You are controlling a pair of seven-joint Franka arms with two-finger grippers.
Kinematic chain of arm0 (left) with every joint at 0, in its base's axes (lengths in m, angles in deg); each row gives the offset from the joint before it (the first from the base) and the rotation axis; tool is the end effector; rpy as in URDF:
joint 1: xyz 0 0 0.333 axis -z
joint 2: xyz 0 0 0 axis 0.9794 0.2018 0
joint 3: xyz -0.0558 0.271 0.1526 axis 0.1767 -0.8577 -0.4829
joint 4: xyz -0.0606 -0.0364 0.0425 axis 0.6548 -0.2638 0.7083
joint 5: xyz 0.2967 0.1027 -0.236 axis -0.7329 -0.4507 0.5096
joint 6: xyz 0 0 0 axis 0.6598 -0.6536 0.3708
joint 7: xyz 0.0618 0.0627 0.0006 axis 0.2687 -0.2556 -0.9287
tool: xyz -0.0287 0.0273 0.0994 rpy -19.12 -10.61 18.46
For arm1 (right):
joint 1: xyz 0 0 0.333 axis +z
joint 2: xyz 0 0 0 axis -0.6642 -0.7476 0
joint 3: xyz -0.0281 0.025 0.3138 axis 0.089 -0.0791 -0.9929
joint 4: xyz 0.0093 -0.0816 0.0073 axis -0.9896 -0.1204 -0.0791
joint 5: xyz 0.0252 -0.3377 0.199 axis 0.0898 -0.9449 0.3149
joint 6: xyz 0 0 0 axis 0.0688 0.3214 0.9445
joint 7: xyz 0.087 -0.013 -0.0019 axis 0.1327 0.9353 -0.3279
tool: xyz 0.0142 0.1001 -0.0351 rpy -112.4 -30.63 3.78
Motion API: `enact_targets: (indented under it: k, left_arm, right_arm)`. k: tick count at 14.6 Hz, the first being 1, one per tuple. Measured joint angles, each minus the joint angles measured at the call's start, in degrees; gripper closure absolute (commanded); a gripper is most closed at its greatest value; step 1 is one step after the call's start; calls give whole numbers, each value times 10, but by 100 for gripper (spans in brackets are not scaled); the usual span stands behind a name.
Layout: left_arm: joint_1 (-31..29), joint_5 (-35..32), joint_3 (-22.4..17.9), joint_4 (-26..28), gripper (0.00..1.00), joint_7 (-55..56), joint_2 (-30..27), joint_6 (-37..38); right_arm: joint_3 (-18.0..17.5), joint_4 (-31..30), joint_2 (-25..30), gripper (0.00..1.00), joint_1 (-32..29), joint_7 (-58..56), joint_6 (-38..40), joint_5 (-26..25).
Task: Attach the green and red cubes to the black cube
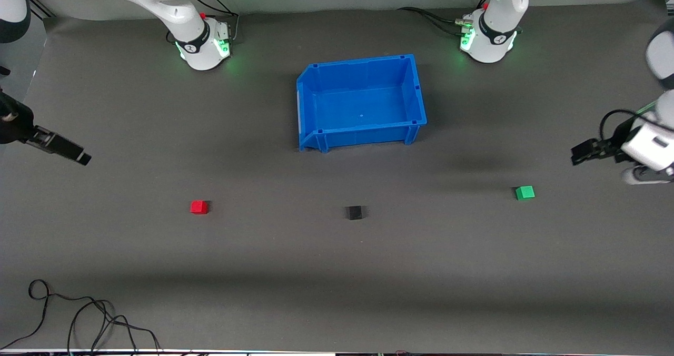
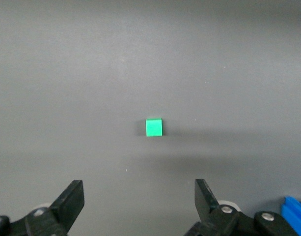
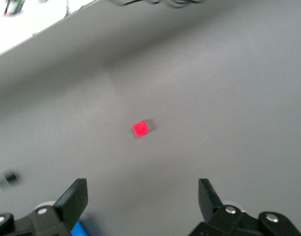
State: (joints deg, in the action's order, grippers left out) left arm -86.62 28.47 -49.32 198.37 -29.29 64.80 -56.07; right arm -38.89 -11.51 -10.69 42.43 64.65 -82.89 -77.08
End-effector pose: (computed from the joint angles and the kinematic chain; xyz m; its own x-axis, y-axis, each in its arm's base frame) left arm 0.5749 0.0388 0.4638 0.9991 0.0431 -0.0055 0.0430 -0.9989 -0.0175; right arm 0.5846 -0.0147 0.6103 0.8395 -0.5423 0.0342 -0.5395 -0.8394 -0.0665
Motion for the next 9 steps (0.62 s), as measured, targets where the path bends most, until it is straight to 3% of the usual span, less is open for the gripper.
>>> enact_targets:
  k: [5, 9]
  left_arm:
    - [-3, 1, 0, 19, 1, 3, 80, -94]
    - [-4, 1, 1, 22, 13, 9, 163, -147]
  right_arm:
    - [0, 26, -48, 0, -1, 319, 1, 50]
    - [17, -1, -93, 0, -3, 377, 0, 129]
